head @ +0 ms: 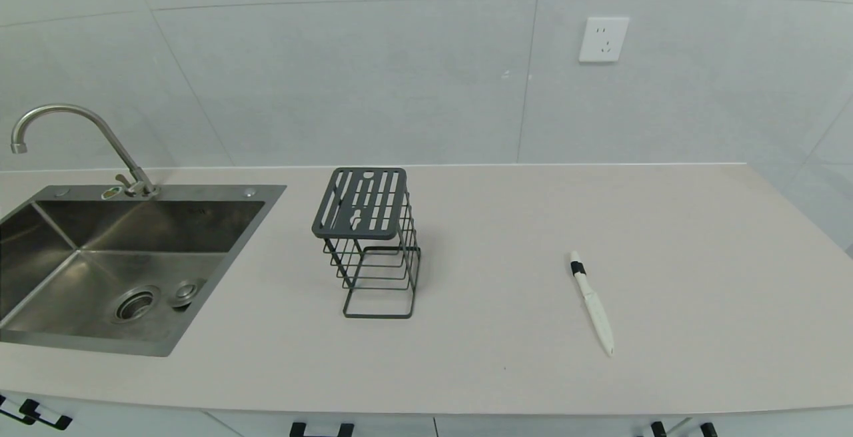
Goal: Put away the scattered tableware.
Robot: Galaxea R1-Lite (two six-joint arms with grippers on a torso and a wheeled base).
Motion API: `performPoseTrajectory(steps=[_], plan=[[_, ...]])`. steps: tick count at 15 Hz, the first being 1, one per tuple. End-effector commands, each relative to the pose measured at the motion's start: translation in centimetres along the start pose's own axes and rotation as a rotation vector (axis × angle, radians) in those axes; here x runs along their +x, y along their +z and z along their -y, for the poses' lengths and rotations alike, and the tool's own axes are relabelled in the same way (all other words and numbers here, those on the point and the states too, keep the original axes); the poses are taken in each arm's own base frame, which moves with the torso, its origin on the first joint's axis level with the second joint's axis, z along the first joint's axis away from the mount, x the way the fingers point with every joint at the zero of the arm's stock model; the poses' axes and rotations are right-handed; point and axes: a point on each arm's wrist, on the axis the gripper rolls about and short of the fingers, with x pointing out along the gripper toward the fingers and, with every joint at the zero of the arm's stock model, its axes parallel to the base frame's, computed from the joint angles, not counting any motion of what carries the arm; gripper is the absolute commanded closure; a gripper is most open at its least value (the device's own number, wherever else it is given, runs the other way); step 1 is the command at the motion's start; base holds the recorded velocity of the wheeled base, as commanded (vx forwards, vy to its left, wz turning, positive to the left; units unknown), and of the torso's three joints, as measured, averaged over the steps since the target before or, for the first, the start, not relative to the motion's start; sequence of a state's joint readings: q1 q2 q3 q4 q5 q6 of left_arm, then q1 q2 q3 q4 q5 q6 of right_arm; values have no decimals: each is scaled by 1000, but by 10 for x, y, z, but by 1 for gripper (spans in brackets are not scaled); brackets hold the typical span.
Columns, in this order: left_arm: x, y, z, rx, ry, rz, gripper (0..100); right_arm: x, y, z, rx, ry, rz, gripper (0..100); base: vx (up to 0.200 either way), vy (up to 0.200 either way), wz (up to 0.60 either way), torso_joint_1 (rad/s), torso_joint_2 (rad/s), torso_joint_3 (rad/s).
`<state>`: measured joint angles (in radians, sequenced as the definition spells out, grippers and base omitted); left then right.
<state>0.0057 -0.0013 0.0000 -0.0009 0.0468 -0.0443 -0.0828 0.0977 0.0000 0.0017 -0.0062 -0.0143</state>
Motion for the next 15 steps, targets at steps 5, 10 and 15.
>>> performPoseTrajectory(steps=[5, 10, 15], plan=[[0, 0, 0, 1, 0, -1, 0, 0, 0, 0, -1, 0, 0, 0, 0, 0, 0, 0, 0, 0], [0, 0, 0, 1, 1, -1, 0, 0, 0, 0, -1, 0, 0, 0, 0, 0, 0, 44, -2, 44], [0, 0, 0, 1, 0, -1, 0, 0, 0, 0, -3, 0, 0, 0, 0, 0, 0, 268, -22, 224]])
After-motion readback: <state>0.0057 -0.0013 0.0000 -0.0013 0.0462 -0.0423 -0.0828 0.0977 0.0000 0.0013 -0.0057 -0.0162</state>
